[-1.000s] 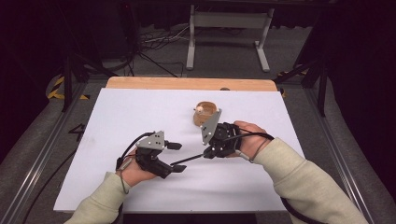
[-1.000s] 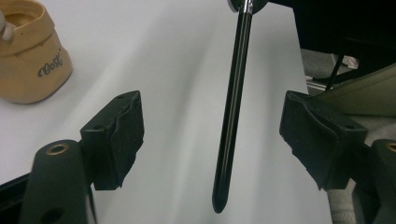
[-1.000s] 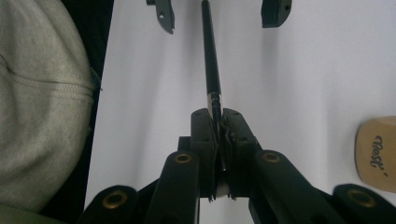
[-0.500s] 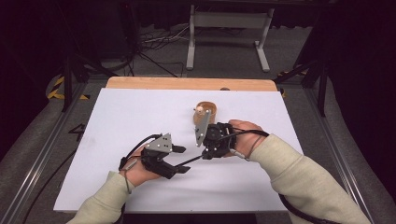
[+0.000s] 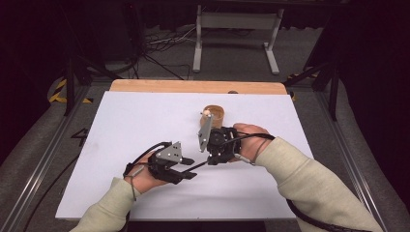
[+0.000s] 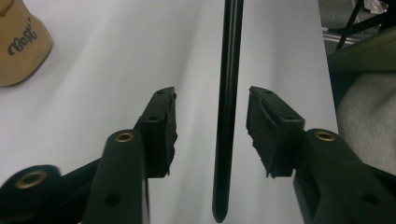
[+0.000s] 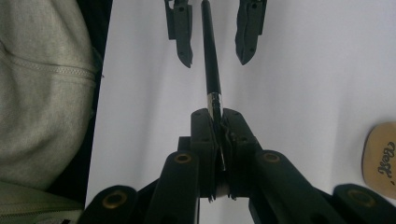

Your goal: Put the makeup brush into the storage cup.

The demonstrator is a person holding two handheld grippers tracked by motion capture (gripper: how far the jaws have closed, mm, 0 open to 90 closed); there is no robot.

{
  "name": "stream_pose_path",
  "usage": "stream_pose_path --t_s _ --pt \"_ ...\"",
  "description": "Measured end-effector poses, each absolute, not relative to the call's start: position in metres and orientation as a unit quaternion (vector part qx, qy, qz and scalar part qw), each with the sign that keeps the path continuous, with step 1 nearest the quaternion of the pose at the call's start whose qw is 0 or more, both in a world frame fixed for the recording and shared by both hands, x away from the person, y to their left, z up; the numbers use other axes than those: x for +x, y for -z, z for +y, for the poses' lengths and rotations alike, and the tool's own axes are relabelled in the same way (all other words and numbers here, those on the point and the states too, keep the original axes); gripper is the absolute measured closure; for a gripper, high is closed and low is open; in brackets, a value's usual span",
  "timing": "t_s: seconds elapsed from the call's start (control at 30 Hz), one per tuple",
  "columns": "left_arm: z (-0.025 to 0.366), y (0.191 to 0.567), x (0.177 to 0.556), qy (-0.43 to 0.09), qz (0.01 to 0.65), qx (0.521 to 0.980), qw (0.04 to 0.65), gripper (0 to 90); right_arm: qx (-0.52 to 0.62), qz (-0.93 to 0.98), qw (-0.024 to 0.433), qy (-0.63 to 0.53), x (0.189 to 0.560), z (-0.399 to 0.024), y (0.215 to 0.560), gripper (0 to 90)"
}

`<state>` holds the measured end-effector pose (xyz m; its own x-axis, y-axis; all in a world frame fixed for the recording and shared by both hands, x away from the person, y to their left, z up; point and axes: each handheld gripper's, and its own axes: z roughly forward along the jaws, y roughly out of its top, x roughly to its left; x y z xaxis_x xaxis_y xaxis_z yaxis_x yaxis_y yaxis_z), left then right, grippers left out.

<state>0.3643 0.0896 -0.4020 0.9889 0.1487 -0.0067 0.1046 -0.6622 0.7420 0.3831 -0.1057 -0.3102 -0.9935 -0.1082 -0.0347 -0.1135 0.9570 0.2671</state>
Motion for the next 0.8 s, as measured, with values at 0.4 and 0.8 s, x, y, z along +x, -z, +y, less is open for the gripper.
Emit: stream_pose_path --t_s 0.4,0.8 --pt "0.081 0.404 0.363 -0.033 0.061 0.928 0.367 80.5 -0.061 0.990 0.011 -0.125 0.384 -0.100 0.314 84.6" --pt "0.077 0.406 0.363 -0.041 0.062 0.932 0.355 82.6 -0.064 0.991 0.014 -0.121 0.385 -0.099 0.315 84.4"
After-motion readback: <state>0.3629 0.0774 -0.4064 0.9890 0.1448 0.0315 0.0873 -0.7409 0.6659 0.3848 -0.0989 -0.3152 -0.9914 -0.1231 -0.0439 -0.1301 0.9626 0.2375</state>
